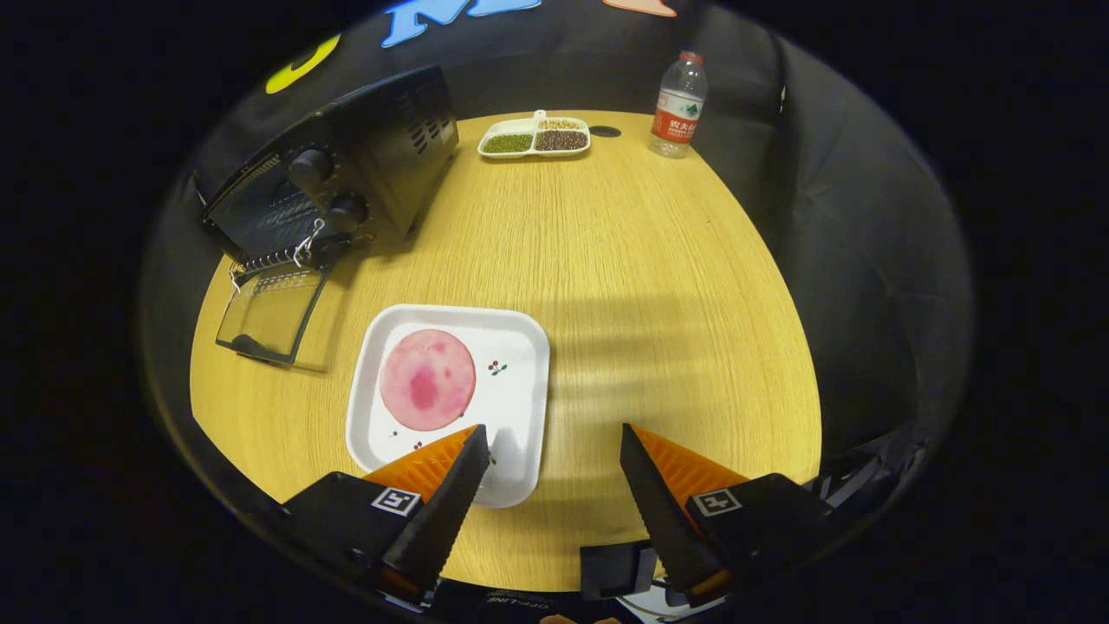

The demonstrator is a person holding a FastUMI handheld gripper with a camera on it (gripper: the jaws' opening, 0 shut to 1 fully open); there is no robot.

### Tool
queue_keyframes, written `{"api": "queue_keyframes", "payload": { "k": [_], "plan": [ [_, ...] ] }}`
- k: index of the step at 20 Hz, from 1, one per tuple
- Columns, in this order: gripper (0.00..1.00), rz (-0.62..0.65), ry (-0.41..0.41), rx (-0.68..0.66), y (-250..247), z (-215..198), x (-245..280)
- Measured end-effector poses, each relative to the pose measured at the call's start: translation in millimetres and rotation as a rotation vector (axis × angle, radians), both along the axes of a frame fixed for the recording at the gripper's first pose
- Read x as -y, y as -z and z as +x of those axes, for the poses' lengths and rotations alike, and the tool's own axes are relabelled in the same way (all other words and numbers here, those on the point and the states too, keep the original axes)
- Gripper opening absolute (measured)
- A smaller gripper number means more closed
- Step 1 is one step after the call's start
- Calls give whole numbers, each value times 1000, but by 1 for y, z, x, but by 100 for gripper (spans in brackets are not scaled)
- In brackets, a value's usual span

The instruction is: Open the toaster oven, put the food inside, and close the toaster oven door.

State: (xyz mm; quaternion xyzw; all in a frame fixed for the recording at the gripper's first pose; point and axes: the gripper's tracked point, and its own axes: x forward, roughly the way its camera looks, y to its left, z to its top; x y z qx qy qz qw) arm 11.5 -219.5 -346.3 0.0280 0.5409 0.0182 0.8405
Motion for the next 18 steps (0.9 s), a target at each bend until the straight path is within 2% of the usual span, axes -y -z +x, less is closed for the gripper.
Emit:
{"api": "queue_keyframes", "payload": {
  "k": [3, 6, 13, 14, 18],
  "plan": [
    [98, 8, 8, -55, 11, 5, -1],
    [86, 19, 38, -130, 20, 1, -2],
    [43, 109, 118, -255, 25, 1, -15],
    [24, 114, 120, -271, 24, 0, -16],
    [18, 117, 90, -217, 23, 2, -15]
  ]
}}
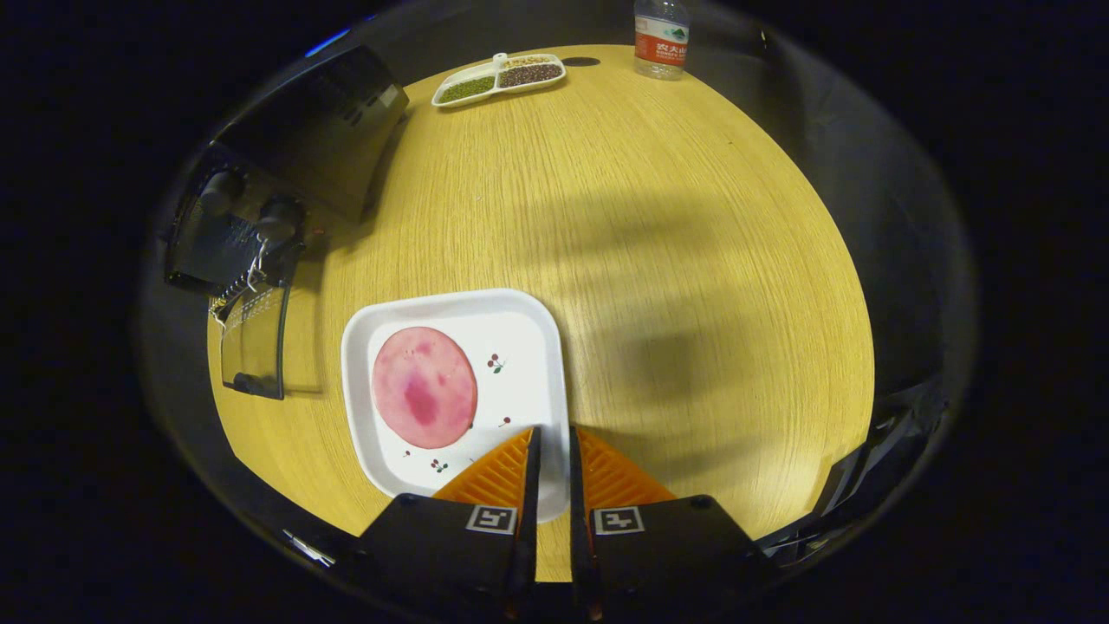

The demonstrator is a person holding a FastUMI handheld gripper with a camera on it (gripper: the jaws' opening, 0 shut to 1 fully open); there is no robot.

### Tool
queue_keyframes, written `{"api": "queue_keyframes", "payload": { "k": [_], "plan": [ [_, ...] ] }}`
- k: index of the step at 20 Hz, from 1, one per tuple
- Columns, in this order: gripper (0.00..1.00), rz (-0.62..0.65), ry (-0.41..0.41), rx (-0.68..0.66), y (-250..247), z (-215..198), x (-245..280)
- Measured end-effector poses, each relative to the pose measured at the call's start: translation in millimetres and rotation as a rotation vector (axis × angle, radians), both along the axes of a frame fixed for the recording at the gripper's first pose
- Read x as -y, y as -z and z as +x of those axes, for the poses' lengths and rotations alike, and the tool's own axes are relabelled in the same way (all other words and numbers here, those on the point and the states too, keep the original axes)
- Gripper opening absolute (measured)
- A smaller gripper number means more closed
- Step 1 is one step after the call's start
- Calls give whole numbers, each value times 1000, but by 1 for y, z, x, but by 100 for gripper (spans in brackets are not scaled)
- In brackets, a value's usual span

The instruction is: Open the toaster oven, put the food inside, and close the toaster oven door.

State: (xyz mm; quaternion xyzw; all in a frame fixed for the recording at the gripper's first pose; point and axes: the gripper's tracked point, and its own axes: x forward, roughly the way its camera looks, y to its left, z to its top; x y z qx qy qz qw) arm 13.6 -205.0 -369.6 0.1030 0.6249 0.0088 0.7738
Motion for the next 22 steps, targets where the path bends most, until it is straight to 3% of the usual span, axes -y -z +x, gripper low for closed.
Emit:
{"api": "queue_keyframes", "payload": {
  "k": [1, 2, 4, 11, 18, 22],
  "plan": [
    [18, 15, 11, 2, 2, 0, 0],
    [9, 30, 28, 8, 4, 0, 0],
    [3, 81, 29, 1, 5, -1, 1],
    [2, 153, 16, -10, 2, -5, 0],
    [2, 281, 211, 4, -14, -17, 0],
    [2, 336, 284, 54, -35, -26, -2]
  ]
}}
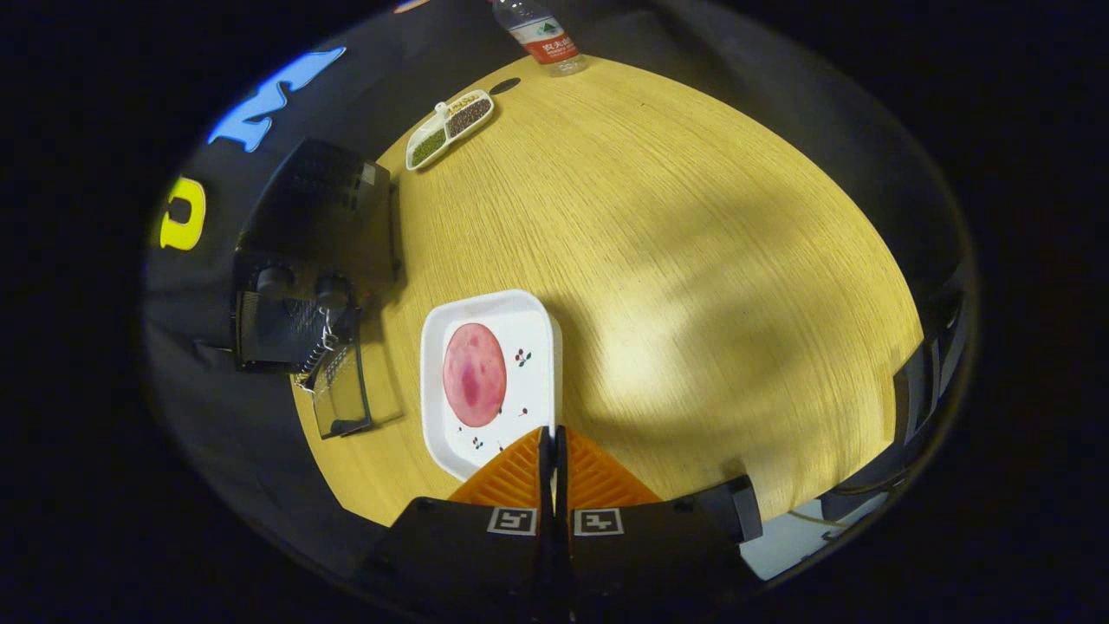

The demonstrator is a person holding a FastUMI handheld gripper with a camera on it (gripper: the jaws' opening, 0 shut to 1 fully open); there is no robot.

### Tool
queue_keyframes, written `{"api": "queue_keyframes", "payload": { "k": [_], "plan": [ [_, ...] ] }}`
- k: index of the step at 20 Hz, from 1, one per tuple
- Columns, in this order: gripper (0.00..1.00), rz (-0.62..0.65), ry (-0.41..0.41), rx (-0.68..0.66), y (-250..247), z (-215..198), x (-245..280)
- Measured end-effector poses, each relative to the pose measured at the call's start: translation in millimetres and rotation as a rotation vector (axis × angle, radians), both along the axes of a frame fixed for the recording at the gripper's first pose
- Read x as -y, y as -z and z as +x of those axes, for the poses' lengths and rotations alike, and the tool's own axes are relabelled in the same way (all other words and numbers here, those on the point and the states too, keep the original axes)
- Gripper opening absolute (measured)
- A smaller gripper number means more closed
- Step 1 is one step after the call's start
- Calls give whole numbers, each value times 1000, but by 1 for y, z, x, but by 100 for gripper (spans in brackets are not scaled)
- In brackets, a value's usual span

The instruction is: Open the toaster oven, put the food inside, and close the toaster oven door.

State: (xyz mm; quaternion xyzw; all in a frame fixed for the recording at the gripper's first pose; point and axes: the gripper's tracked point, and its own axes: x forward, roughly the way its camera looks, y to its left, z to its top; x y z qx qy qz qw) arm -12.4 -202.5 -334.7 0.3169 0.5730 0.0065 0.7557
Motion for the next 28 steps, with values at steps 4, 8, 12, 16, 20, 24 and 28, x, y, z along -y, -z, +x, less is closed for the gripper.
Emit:
{"api": "queue_keyframes", "payload": {
  "k": [4, 8, 12, 16, 20, 24, 28],
  "plan": [
    [2, 13, 45, 56, -21, -18, -8],
    [2, -16, 58, 117, -37, -35, -24],
    [2, 31, 108, 160, -59, -52, -47],
    [2, 70, 110, 197, -78, -74, -78],
    [2, 188, 131, 222, -95, -82, -130],
    [2, 234, 100, 229, -105, -75, -174],
    [2, 306, 121, 234, -112, -45, -205]
  ]
}}
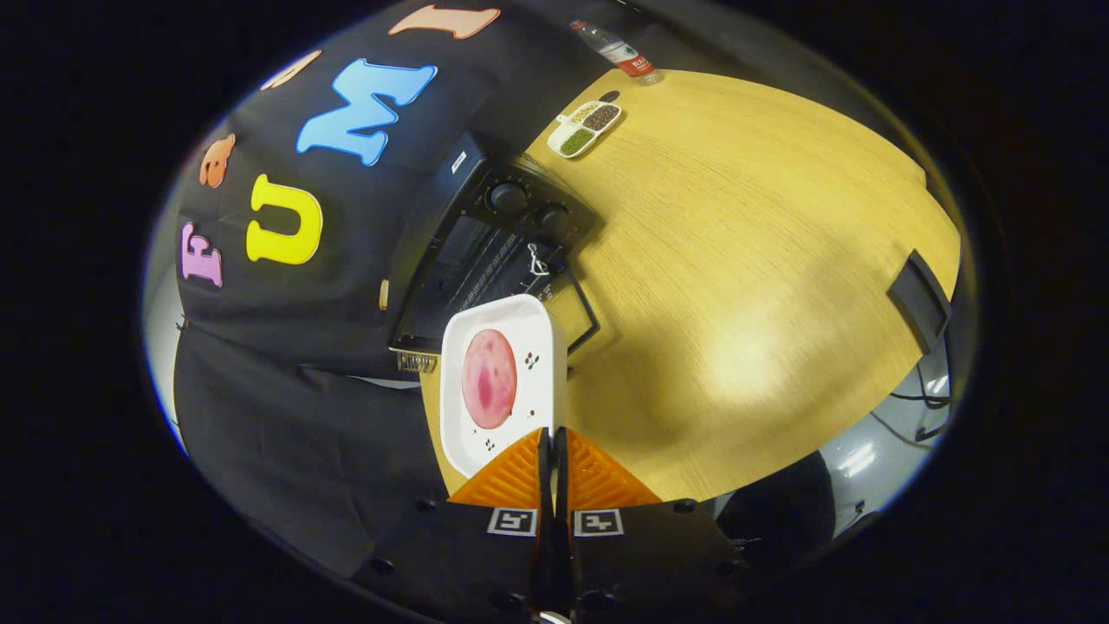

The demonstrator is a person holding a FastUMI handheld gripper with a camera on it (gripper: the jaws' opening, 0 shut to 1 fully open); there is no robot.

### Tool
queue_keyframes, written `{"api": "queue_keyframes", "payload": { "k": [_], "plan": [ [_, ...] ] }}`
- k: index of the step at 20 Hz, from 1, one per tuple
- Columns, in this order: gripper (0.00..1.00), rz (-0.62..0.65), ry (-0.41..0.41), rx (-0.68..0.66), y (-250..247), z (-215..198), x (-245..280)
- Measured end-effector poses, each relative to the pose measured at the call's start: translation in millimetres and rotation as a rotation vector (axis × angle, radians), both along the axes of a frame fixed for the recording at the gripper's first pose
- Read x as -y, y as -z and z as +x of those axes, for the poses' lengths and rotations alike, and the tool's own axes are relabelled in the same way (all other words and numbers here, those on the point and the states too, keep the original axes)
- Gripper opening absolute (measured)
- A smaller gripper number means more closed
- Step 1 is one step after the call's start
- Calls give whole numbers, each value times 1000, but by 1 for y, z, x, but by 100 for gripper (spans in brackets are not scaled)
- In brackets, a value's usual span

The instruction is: Open the toaster oven, put the food inside, and close the toaster oven door.

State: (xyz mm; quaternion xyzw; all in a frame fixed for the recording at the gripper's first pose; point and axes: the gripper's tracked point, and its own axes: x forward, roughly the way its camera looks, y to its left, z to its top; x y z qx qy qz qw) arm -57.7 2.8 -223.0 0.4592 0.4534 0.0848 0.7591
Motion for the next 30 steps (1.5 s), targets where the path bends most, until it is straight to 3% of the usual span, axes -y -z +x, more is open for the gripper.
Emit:
{"api": "queue_keyframes", "payload": {
  "k": [6, 18, 23, 30],
  "plan": [
    [2, 18, -20, -33, 14, 56, -37],
    [2, 63, 146, -76, 51, 147, -78],
    [2, 116, 244, -34, 51, 182, -89],
    [2, 88, 345, 17, 58, 224, -92]
  ]
}}
